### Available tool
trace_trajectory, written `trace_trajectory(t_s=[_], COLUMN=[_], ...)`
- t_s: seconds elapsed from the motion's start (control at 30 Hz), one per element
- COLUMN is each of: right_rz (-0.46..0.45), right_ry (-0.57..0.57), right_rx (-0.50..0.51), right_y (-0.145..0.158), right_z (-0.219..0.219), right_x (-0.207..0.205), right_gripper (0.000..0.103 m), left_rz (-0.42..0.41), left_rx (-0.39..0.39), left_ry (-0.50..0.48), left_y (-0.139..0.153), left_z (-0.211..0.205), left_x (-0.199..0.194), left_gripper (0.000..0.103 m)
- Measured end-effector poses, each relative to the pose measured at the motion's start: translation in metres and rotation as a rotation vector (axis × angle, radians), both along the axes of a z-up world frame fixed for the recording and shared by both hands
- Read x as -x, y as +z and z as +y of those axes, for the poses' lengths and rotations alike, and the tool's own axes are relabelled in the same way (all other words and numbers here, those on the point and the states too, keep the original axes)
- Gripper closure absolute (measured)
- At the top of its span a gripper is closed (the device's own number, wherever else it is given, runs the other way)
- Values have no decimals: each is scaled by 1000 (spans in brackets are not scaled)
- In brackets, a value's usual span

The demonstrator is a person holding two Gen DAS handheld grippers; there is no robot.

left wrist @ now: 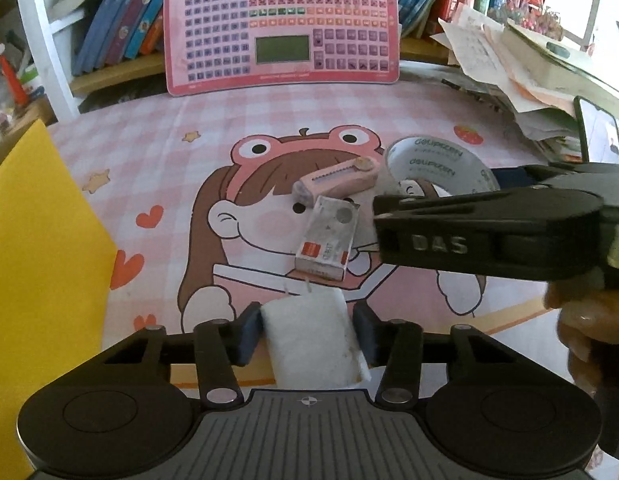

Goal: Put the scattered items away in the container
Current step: 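Close the right tool on the clear tape roll while the left tool grasps the white charger, then lift the tape roll and charger and carry both toward the yellow box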

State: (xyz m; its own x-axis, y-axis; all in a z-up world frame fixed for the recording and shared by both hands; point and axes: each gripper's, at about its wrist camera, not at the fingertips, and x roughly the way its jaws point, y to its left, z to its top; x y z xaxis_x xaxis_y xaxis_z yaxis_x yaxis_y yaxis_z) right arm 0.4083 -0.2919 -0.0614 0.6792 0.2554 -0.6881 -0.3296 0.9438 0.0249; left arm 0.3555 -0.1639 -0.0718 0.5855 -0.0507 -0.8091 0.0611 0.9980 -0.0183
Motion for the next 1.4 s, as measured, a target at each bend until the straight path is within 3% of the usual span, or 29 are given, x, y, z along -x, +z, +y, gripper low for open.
trace_trajectory(t_s=[0.6,0.83,1.1,1.4], right_rz=[31,70,61,19], right_ry=[26,17,-72,-91], right_rx=[-32,-60,-86,-46], right_y=[43,45,47,58], right_z=[-15,-10,-3,28], right_x=[87,129,194,255], right_gripper=[21,21,21,21], left_rz=[-27,-5,-8,-49], left_rx=[118,147,167,228], left_ry=[-75,-79,-133,-151], left_y=[50,54,63,67], left_z=[20,35,59,101], left_x=[77,114,166,204], left_gripper=[58,58,58,58])
